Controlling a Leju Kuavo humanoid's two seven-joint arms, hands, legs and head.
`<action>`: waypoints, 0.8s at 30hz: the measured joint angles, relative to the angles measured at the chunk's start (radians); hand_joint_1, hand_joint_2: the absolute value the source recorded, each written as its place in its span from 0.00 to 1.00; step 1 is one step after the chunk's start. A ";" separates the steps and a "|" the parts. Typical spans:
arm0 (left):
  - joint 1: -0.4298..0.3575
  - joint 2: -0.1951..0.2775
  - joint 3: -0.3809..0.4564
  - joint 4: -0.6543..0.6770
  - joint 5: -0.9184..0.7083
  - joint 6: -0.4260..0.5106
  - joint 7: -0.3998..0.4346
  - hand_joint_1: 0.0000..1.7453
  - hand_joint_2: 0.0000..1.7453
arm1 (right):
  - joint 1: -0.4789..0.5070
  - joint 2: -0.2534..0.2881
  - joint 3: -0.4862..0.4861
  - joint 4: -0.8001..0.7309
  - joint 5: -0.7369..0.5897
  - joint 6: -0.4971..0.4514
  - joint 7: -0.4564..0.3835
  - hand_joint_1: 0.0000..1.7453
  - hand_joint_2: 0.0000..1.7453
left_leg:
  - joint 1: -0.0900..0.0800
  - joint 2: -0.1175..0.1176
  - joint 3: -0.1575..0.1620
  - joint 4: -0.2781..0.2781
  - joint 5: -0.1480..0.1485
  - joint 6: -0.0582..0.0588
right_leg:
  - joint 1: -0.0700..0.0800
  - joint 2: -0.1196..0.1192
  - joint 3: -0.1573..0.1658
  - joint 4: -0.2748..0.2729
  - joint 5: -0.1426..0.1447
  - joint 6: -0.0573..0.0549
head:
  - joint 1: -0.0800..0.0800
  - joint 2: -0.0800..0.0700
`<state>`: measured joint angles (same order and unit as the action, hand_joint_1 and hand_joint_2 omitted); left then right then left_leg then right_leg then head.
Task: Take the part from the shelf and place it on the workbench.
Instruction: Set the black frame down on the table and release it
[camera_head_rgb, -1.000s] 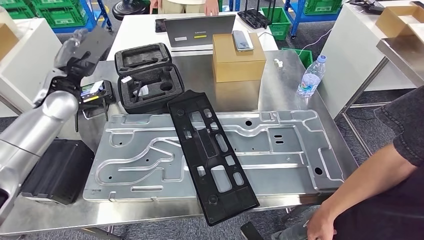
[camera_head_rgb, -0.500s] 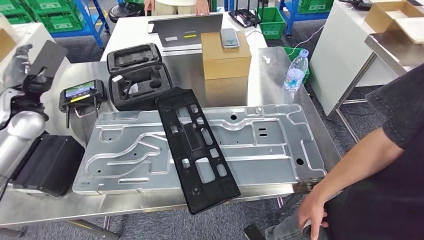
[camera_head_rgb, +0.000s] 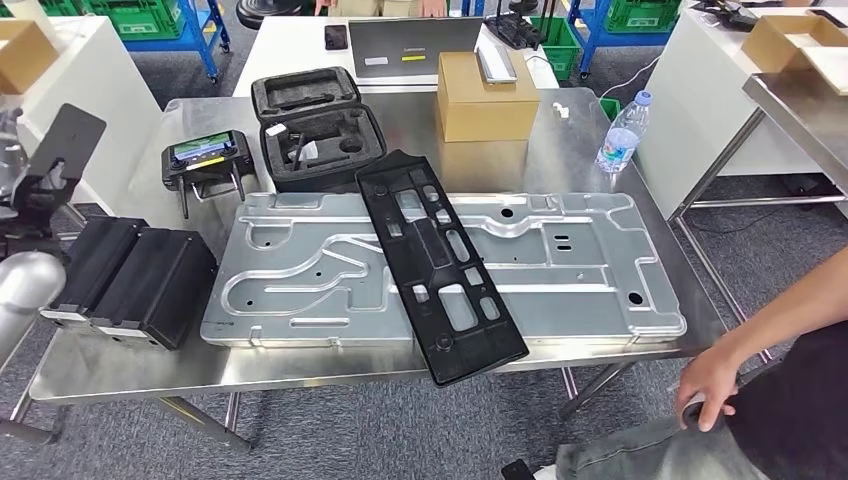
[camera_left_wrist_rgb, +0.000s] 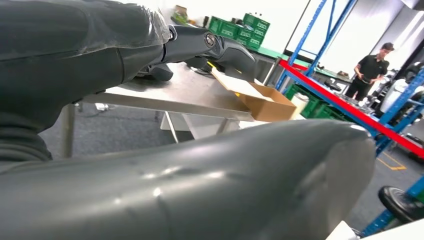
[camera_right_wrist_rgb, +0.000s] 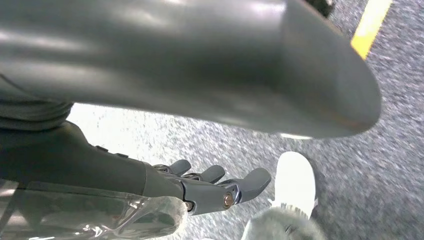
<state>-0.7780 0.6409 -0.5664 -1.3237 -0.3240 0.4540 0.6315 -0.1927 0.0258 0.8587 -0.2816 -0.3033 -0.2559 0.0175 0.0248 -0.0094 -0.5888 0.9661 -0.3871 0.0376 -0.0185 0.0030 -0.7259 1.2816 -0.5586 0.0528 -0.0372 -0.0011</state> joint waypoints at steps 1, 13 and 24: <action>0.010 0.008 0.010 -0.011 -0.002 0.000 0.003 0.00 0.00 | 0.002 0.001 0.000 0.000 0.000 -0.001 0.000 0.00 0.00 | -0.007 0.000 -0.009 0.000 0.008 0.003 | 0.005 0.000 0.023 -0.007 0.008 -0.010 | 0.000 0.000; 0.092 0.102 0.118 -0.118 -0.092 -0.056 0.053 0.00 0.00 | 0.018 0.051 0.000 0.000 -0.017 -0.005 0.006 0.00 0.00 | -0.008 0.006 -0.100 0.152 -0.092 -0.038 | 0.045 -0.009 0.215 -0.386 0.149 -0.087 | -0.002 0.000; 0.195 0.137 0.217 -0.175 -0.106 -0.056 0.060 0.00 0.00 | 0.054 0.066 -0.001 0.000 -0.067 -0.038 -0.007 0.00 0.00 | -0.001 0.003 0.114 -0.043 -0.064 -0.045 | 0.036 -0.005 0.107 -0.354 0.223 -0.042 | -0.003 0.000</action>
<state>-0.5826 0.7781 -0.3498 -1.4991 -0.4302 0.3975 0.6911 -0.1385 0.0915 0.8575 -0.2811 -0.3698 -0.2937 0.0107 0.0240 -0.0067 -0.4744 0.9234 -0.4509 -0.0073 0.0174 -0.0016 -0.6193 0.9274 -0.3353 0.0104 -0.0401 -0.0011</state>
